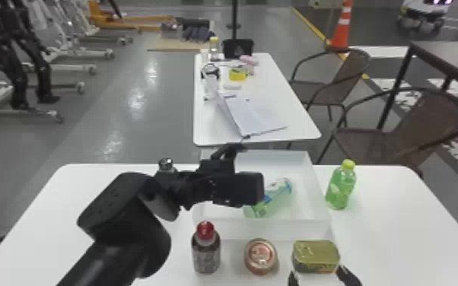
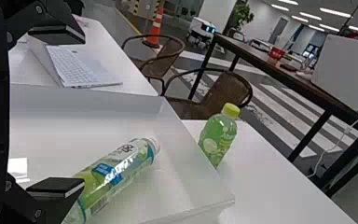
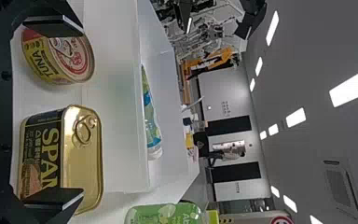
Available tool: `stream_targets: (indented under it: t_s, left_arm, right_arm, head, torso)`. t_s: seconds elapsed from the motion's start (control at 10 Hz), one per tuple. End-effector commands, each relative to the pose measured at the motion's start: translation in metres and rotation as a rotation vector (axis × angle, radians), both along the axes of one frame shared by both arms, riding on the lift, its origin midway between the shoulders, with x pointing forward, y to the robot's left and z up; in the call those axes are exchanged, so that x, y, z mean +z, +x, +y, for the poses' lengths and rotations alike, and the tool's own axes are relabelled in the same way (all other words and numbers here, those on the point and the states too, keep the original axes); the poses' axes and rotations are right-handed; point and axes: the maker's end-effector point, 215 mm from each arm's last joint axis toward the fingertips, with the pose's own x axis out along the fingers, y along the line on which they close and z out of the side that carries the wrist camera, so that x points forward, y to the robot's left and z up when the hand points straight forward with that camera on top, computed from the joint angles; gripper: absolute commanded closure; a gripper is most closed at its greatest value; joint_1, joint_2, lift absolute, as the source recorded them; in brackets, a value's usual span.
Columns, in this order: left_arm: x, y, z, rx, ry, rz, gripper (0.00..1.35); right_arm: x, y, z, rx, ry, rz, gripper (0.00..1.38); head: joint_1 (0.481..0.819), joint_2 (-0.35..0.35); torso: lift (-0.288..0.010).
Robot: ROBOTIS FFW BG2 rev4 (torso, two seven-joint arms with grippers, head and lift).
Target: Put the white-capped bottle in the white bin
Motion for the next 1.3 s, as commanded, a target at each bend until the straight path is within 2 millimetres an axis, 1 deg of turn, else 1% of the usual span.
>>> stream_targets:
  t_s: [0.0, 0.1, 0.2, 0.3, 0.4, 0.5, 0.6, 0.7, 0.8, 0.9, 1.0, 1.1, 1.2]
  left_arm:
    - [0.009, 0.004, 0.04, 0.087, -0.091, 0.023, 0.18]
    - [0.004, 0.001, 0.079, 0.175, -0.195, 0.06, 0.18]
    - [-0.005, -0.006, 0.116, 0.259, -0.295, 0.081, 0.18]
    - [-0.021, -0.018, 0.156, 0.359, -0.414, 0.104, 0.19]
    - [-0.03, -0.033, 0.194, 0.453, -0.553, 0.102, 0.19]
    - [-0.041, -0.052, 0.253, 0.564, -0.648, 0.08, 0.19]
    - [-0.044, -0.068, 0.29, 0.626, -0.746, 0.069, 0.19]
    - [-0.041, -0.086, 0.309, 0.658, -0.853, 0.036, 0.19]
    - [-0.044, -0.102, 0.32, 0.7, -0.964, 0.023, 0.19]
    - [-0.056, -0.122, 0.334, 0.791, -1.109, 0.014, 0.19]
    - [-0.066, -0.139, 0.338, 0.853, -1.198, 0.002, 0.19]
    - [-0.066, -0.149, 0.341, 0.857, -1.204, -0.017, 0.19]
    - [-0.071, -0.16, 0.341, 0.861, -1.245, -0.011, 0.19]
  right_arm:
    - [0.0, 0.0, -0.001, 0.001, -0.002, 0.0, 0.09]
    - [-0.001, -0.002, -0.001, 0.0, -0.002, 0.002, 0.09]
    - [-0.001, -0.003, -0.002, -0.002, 0.001, 0.004, 0.09]
    - [-0.002, -0.004, -0.003, -0.003, 0.001, 0.005, 0.09]
    - [-0.002, -0.004, -0.004, -0.002, -0.002, 0.005, 0.09]
    - [-0.002, -0.005, -0.004, -0.002, 0.0, 0.007, 0.09]
    - [-0.003, -0.005, -0.004, -0.002, 0.0, 0.009, 0.09]
    - [-0.004, -0.007, -0.004, -0.002, 0.0, 0.01, 0.09]
    - [-0.004, -0.008, -0.005, -0.002, -0.002, 0.012, 0.09]
    - [-0.005, -0.008, -0.005, -0.003, -0.002, 0.013, 0.1]
    - [-0.005, -0.01, -0.005, -0.002, -0.003, 0.015, 0.1]
    - [-0.006, -0.011, -0.007, -0.004, -0.007, 0.016, 0.1]
    - [-0.008, -0.013, -0.009, -0.006, -0.012, 0.019, 0.1]
  head:
    - [0.549, 0.0]
    - [0.549, 0.0]
    - [0.549, 0.0]
    - [0.549, 0.0]
    - [0.549, 0.0]
    - [0.549, 0.0]
    - [0.549, 0.0]
    - [0.549, 0.0]
    - [0.549, 0.0]
    - [0.549, 0.0]
    - [0.549, 0.0]
    - [0.549, 0.0]
    - [0.549, 0.0]
  torso:
    - [-0.1]
    - [-0.1]
    - [-0.1]
    - [-0.1]
    - [-0.1]
    - [-0.1]
    - [-0.1]
    - [-0.1]
    - [-0.1]
    - [-0.1]
    - [-0.1]
    - [-0.1]
    - [-0.1]
